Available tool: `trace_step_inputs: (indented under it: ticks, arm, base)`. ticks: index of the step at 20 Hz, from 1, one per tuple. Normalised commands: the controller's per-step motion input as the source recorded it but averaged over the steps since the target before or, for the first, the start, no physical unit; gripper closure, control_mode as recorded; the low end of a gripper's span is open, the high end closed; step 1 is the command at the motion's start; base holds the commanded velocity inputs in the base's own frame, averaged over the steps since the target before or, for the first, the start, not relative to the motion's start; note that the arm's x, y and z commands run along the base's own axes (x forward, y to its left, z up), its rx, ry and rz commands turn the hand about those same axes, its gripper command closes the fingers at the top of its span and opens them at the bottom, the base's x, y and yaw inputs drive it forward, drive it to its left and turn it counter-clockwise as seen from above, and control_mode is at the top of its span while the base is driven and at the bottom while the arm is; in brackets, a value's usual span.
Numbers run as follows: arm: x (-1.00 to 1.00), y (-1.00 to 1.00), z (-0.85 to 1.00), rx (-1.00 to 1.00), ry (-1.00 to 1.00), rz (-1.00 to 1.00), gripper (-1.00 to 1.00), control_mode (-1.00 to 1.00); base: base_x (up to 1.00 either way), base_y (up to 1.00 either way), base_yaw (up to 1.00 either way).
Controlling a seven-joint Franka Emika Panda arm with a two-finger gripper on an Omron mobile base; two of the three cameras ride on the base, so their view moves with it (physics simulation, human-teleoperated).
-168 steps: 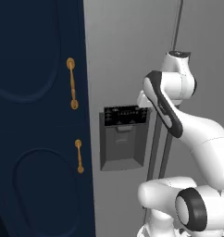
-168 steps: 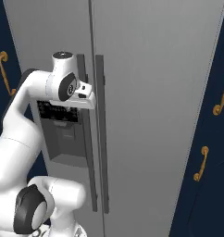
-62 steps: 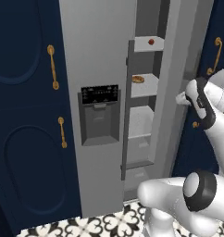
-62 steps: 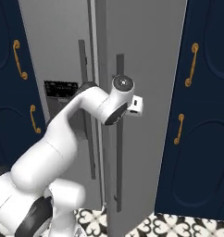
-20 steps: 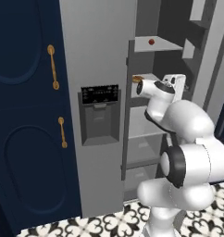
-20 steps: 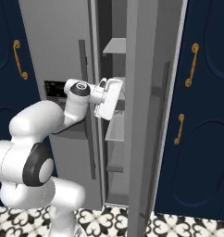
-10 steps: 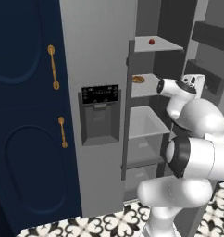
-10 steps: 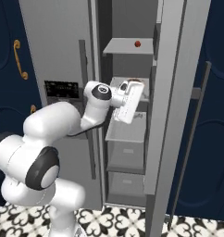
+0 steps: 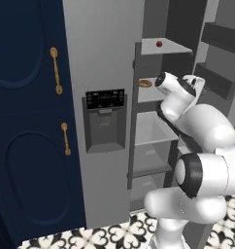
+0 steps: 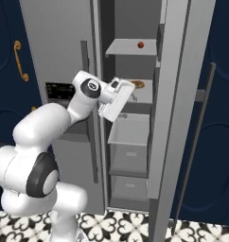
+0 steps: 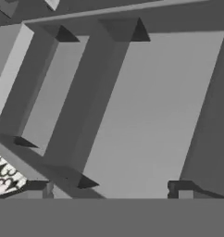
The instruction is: Take the strawberry from the fridge and place it on top of the pancake, located on the dining counter.
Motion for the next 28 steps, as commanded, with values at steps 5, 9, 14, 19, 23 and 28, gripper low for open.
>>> trace_step_inputs:
  ticks: [5, 9, 14, 19, 23, 28]
  arm:
    - [0.14, 0.97, -0.72, 0.72, 0.00, -0.07, -1.00, -1.00]
    - [-0.03, 0.69, -0.33, 0.76, 0.00, -0.13, -1.00, -1.00]
    - [-0.96, 0.15, 0.25, 0.46, 0.00, -0.10, -1.00, -1.00]
    - [-1.00, 0.37, 0.21, 0.16, -0.05, -0.06, -1.00, -1.00]
    - [-0.98, 0.52, 0.00, 0.01, -0.06, -0.20, -1.00, -1.00]
    - [-0.58, 0.09, -0.06, 0.04, 0.00, -0.40, -1.00, -1.00]
  base:
    - [0.00, 0.00, 0.00]
    - [0.00, 0.00, 0.00]
    - [0.00, 0.00, 0.00]
    - [0.00, 0.00, 0.00]
    - [0.00, 0.00, 0.00]
    - [0.00, 0.00, 0.00]
